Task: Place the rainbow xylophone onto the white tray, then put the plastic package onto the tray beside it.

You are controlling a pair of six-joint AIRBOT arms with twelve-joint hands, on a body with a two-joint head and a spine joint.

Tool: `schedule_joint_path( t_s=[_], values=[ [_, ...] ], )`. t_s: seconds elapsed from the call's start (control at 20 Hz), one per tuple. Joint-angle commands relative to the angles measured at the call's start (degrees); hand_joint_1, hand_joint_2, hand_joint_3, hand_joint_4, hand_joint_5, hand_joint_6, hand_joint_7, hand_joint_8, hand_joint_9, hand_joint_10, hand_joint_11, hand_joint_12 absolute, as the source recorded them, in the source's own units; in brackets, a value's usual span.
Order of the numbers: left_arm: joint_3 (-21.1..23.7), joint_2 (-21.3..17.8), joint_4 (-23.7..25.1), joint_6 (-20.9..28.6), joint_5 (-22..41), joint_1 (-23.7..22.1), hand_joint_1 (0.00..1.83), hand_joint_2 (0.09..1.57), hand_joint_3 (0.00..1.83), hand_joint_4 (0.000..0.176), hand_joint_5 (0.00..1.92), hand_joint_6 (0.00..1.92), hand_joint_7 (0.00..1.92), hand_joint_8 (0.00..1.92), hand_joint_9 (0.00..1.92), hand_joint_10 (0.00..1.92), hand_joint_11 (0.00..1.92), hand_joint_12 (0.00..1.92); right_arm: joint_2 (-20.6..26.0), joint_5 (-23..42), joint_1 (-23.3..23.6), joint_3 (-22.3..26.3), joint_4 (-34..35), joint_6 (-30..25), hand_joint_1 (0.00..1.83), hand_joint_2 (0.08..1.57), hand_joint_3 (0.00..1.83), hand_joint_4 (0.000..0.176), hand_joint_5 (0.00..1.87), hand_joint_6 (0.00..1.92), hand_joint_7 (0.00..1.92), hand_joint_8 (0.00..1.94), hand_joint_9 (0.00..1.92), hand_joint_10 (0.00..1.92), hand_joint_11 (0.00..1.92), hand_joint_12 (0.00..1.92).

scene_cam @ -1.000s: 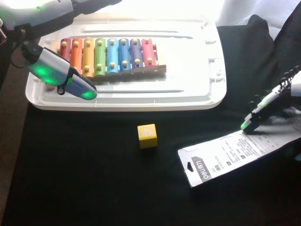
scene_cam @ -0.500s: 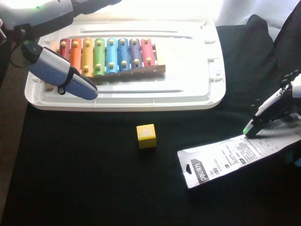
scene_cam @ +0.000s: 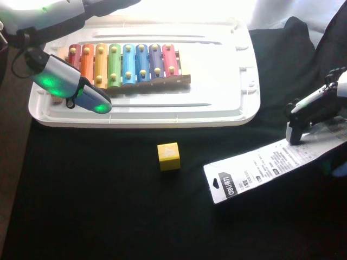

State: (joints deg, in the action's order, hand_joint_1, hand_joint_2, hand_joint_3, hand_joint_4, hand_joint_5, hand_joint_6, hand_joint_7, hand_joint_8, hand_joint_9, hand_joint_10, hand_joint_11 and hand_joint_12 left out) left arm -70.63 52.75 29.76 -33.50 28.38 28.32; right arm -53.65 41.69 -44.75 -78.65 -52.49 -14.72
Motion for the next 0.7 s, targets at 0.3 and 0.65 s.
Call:
schedule_joint_path(
  t_s=[0.3,0.65],
  values=[
    [0.1,-0.1,-1.8,0.0,5.2,-0.1,0.87,0.73,0.0,0.0,0.02,0.0,0.22,0.0,0.24,0.0,0.0,0.71,1.1,7.6,1.4,0.1,8.3,3.3,1.35,1.11,0.0,0.0,0.85,1.1,1.0,0.86,1.11,1.09,0.99,1.36],
    [0.1,-0.1,-1.8,0.0,4.9,0.3,0.84,0.73,0.0,0.0,0.01,0.0,0.17,0.0,0.22,0.0,0.0,0.63,1.9,10.2,4.0,0.4,10.5,4.7,1.25,1.15,0.0,0.0,0.81,1.07,1.01,1.12,1.16,0.6,0.97,1.25]
  ],
)
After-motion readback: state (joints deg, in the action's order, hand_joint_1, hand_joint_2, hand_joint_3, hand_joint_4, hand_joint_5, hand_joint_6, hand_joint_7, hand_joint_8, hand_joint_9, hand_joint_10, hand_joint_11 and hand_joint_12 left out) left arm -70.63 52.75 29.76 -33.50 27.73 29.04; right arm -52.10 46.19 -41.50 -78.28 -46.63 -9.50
